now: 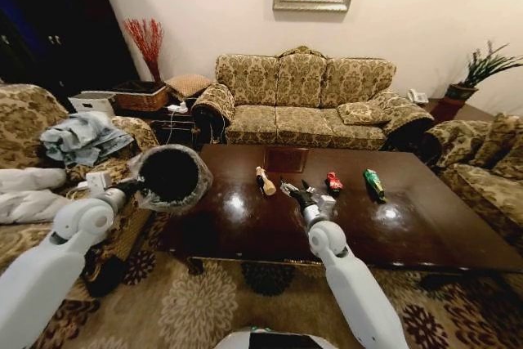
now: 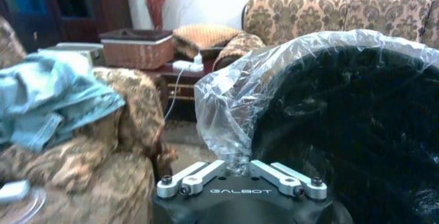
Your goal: Move to the front of the table and place the trash on the table into the trash bin.
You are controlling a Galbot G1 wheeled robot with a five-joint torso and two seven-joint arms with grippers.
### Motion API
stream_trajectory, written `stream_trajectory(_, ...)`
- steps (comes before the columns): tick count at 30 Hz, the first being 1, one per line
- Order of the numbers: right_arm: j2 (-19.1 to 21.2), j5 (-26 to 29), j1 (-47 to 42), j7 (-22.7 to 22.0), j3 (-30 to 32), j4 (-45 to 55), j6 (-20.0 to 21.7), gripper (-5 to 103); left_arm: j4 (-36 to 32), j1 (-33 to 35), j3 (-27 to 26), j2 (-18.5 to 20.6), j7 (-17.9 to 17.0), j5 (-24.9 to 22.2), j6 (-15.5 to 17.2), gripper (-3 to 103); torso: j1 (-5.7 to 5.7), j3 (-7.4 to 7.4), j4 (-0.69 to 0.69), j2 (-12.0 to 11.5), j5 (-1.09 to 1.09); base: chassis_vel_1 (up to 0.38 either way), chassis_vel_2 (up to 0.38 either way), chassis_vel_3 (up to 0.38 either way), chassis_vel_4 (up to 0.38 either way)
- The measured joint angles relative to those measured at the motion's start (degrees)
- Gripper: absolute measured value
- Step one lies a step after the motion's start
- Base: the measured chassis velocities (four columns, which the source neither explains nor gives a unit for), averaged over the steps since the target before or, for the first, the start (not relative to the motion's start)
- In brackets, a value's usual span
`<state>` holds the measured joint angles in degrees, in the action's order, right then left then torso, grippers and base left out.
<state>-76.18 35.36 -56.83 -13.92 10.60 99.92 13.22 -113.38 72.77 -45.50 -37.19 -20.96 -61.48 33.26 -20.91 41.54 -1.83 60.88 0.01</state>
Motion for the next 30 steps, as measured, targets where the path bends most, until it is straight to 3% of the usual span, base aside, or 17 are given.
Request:
stream_trajectory(12, -6.7, -3.4, 8.2, -2.0, -2.5, -17.5, -2.0, 100, -0.3, -0.7, 0.5, 1.2, 1.0, 1.3, -0.3, 0, -0.07, 0.04, 0.02, 0.0, -0.02, -0.106, 0.121, 0.102, -0.117)
stream_trajectory(18, -9.6, -4.4, 13.2, -0.1, -3.7, -28.2, -4.3, 100, -1.0, -1.1, 1.3, 1.1, 2.0, 1.8, -0.8, 0, 0.07, -0.03, -0.04, 0.0, -0.01, 0.025, -0.014, -0.020, 0.016)
stream_trajectory(25, -12.5, -6.0, 18.2, 3.3, -3.5, -40.3, -3.7, 100, -1.4, -0.9, 1.8, 0.6, 2.7, 2.2, -1.0, 0, -0.04, 0.02, 0.01, 0.0, -0.01, 0.000, 0.000, 0.000, 0.000)
stream_trajectory(30, -12.7, -6.2, 19.3, 5.2, -3.8, -43.7, -2.3, 100, -1.2, -0.9, 1.9, 0.6, 2.8, 2.2, -1.3, 0, -0.03, 0.02, 0.01, 0.0, -0.01, 0.000, 0.000, 0.000, 0.000)
